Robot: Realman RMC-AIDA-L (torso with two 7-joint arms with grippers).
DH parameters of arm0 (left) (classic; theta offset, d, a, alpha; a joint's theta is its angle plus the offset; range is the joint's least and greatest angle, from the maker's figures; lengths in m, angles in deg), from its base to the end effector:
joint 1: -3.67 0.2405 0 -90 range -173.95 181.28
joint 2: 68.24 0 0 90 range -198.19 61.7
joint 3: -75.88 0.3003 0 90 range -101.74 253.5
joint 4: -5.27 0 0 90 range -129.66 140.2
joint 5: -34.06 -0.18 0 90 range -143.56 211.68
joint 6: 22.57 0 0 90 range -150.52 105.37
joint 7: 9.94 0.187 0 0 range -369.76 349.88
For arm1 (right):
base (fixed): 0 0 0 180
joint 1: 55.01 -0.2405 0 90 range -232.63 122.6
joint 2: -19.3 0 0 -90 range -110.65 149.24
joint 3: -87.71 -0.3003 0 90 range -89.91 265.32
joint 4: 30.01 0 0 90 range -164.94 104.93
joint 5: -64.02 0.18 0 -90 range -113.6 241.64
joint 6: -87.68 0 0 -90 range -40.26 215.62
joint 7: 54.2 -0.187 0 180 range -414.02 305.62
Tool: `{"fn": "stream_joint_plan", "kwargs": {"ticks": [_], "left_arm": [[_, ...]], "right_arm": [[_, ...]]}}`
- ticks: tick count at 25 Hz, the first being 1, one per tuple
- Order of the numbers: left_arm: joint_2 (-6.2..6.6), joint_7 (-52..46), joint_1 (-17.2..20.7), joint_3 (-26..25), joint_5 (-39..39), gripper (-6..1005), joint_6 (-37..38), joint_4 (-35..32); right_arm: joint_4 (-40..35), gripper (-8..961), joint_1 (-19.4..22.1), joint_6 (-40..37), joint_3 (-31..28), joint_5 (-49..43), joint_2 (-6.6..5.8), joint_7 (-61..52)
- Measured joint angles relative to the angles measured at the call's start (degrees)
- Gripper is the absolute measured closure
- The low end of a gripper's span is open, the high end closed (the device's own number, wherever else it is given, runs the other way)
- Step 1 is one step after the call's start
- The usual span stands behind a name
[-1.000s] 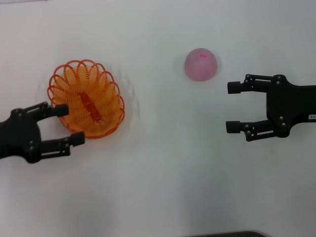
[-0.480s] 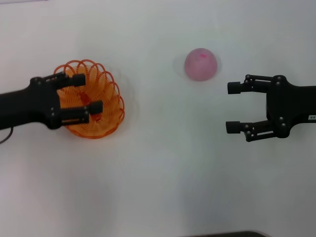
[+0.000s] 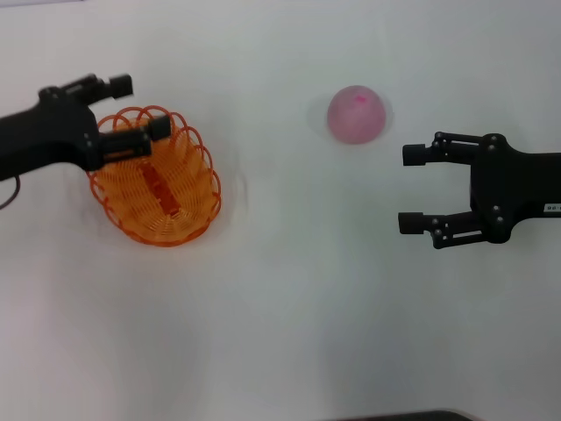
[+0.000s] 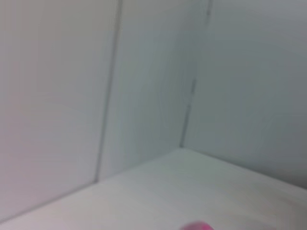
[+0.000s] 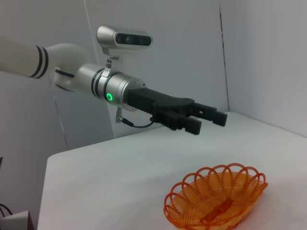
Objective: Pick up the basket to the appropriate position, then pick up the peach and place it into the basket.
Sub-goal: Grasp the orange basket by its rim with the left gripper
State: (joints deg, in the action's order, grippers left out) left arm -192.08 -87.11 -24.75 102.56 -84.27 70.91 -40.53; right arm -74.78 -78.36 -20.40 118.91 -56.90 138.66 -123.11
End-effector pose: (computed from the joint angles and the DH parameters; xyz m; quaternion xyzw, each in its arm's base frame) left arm -0.2589 0.3372 -0.0449 -0.9176 -0.2081 -0.2795 0.1913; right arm 0.2776 0.2738 -0.0339 -0.9527 0.1325 0.2587 0.0891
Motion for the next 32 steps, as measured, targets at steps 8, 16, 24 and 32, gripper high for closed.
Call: {"fn": "stream_joint_plan", "kwargs": {"ticks": [8, 16, 24, 32], "left_arm": [[0.00, 0.5, 1.2, 0.0, 8.4, 122, -5.3, 2.2], [-0.08, 3.5, 0.8, 0.2, 11.5, 123, -10.6, 3.6], [-0.09, 3.8, 0.5, 0.3, 12.1, 123, -12.8, 4.3], [-0.01, 3.7, 0.4, 0.4, 12.1, 122, -12.4, 3.6]], "right_arm": [[0.2, 29, 0.2, 0.4, -0.2, 0.2, 0.01, 0.2], [1.1, 29, -0.3, 0.6, -1.3, 0.3, 0.07, 0.4], [1.1, 28, -0.4, 0.9, -1.4, 0.3, 0.08, 0.2], [1.4, 28, -0.5, 1.4, -1.4, 0.3, 0.08, 0.3]]}}
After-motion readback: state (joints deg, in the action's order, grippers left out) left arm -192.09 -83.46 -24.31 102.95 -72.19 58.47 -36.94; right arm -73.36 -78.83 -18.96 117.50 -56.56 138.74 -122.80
